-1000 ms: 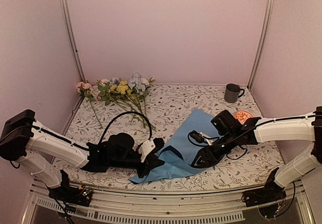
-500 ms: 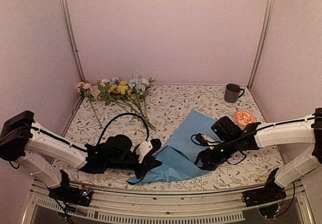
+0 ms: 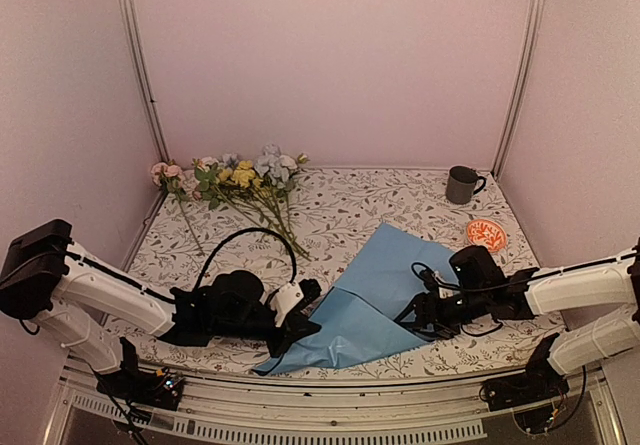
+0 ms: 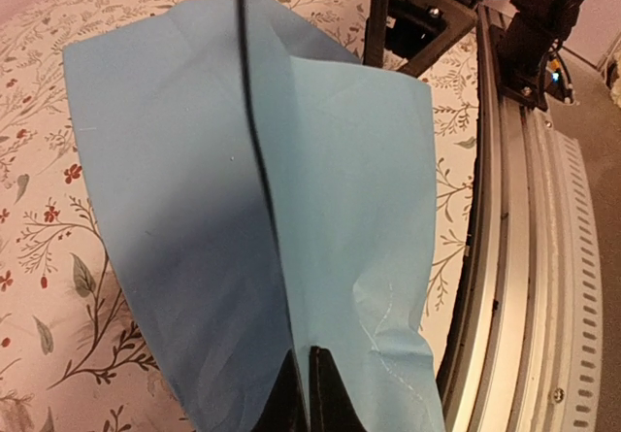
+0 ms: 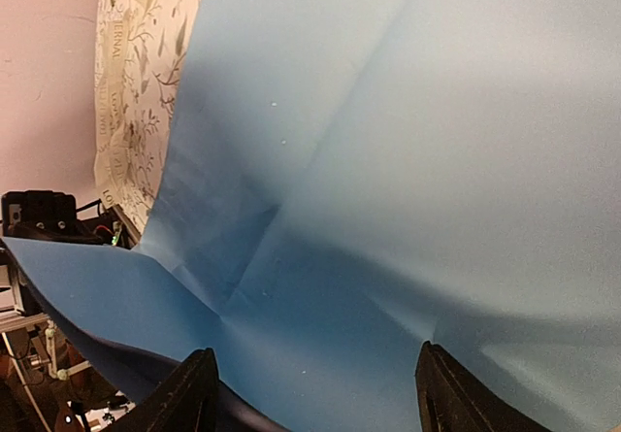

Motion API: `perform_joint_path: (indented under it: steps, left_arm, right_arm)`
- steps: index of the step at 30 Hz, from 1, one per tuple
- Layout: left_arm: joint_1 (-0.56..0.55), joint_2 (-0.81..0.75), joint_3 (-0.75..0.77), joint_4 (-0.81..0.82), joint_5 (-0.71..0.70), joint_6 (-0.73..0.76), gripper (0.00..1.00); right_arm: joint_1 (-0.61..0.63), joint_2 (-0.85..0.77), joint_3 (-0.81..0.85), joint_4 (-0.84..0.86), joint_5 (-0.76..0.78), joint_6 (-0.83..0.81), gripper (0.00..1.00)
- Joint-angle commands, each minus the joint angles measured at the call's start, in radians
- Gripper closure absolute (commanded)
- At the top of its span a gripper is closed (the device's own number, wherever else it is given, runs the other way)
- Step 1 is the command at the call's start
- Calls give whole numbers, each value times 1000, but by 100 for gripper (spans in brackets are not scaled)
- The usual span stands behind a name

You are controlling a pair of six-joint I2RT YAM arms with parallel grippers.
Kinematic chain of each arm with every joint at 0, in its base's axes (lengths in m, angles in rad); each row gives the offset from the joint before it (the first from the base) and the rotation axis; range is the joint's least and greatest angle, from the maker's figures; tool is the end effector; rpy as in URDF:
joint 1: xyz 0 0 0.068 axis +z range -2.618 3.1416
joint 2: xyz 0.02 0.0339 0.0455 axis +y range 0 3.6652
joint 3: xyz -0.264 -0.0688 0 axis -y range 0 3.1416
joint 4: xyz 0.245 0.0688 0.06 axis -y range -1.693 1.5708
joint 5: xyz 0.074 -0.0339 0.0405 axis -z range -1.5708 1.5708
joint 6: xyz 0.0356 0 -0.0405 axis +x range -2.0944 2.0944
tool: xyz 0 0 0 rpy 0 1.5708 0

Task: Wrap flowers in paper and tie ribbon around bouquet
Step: Pass from the left arm to the right

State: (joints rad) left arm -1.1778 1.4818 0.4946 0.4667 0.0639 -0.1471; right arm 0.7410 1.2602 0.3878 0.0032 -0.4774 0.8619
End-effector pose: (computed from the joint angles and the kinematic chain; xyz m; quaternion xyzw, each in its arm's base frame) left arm 0.1038 -0.2564 0.1506 0.4401 0.7446 -0.3300 0.3781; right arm 0.1446 0.1545 0.1351 -0.0260 0.9157 0.3943 0.0728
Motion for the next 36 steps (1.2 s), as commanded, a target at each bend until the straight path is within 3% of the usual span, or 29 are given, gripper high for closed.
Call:
perform_joint_path:
  steps: [1, 4, 12, 17, 21, 23, 27, 33, 36]
  left_arm:
    - [-2, 14, -8, 12, 0, 0, 100]
    - [-1, 10, -12, 16, 9, 1, 100]
    - [-2, -28, -39, 35, 38, -3, 100]
    - [-1, -47, -57, 23, 23, 0, 100]
    - [0, -69, -74, 15, 9, 10, 100]
    - [0, -75, -78, 15, 8, 12, 100]
    - [0, -72, -78, 24, 17, 7, 100]
    - [0, -63, -75, 36, 19, 12, 100]
    - [0, -67, -78, 36, 27, 13, 100]
  right_arm:
    - [-9, -39, 28, 25, -70, 3, 29]
    - [-9, -52, 120, -95, -127, -169, 33]
    - [-40, -64, 333, -486, -52, -457, 50]
    - [-41, -60, 419, -627, -67, -586, 50]
    - [-53, -20, 525, -730, 23, -706, 42]
    - [-61, 7, 588, -730, -52, -745, 37]
    - [-56, 7, 673, -734, 1, -1011, 28]
    - [-57, -128, 402, -640, -18, -1579, 20]
    - [-58, -187, 340, -640, 9, -1657, 19]
